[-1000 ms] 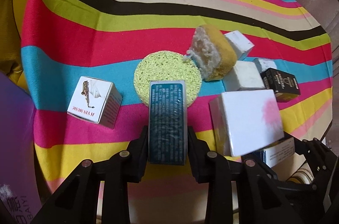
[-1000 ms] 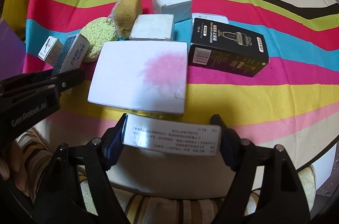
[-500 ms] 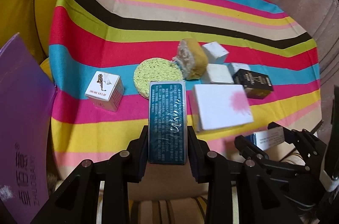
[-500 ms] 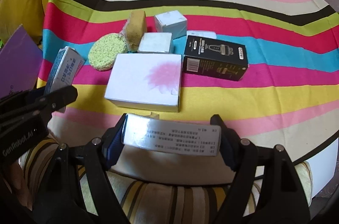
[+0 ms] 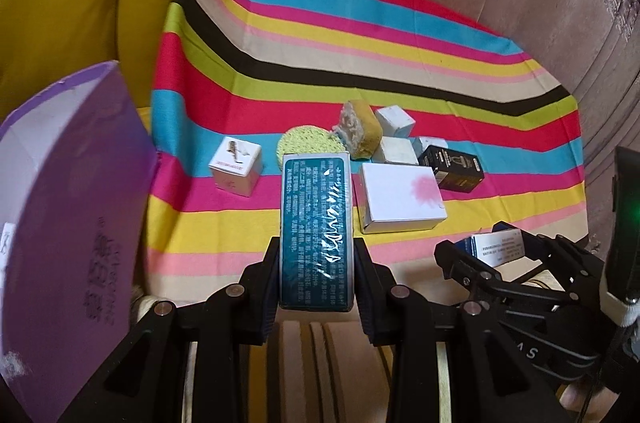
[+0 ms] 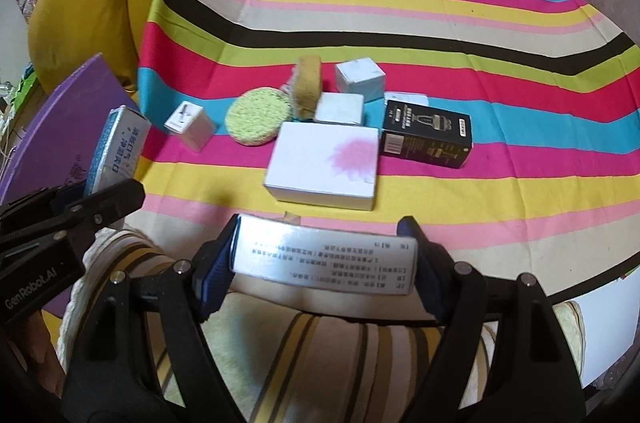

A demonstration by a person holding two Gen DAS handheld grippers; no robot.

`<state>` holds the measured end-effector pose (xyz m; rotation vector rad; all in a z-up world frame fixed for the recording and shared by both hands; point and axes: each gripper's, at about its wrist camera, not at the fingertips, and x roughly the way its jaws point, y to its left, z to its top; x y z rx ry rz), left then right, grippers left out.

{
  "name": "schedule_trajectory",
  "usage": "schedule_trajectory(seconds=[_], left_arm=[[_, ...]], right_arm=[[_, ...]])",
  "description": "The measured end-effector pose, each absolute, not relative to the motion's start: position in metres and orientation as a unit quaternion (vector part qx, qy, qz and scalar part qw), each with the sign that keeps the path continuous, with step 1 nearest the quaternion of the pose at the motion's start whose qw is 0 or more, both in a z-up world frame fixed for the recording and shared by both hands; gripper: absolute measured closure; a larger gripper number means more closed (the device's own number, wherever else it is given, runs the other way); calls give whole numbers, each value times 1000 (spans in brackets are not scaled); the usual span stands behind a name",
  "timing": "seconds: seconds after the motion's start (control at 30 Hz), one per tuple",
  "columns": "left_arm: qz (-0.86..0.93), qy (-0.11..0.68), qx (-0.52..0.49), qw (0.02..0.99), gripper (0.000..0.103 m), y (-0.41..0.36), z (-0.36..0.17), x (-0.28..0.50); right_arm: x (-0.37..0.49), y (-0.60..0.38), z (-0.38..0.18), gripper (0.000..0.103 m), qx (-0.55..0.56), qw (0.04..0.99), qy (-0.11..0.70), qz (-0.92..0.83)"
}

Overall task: Organize objects
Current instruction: 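Carry the blue pack and white leaflet box into the storage box and release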

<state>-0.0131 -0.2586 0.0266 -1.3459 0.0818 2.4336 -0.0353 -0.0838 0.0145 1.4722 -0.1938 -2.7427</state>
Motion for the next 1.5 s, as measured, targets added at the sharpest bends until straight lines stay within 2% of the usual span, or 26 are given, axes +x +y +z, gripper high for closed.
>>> schedule_trajectory(seconds=[0.5,0.93,1.5], left_arm=[[894,-3,-418,161,69,-308,85,22],[922,-11,-373,104,69,-379,123,40],[927,-65,-369,17,69,-481,110,34]], right_arm=[[-16,-114,65,24,431,54,-55,-899],[-12,-168,98,24,408,106,-21,-907],[-31,-280,131,24,373,208,38,-904]])
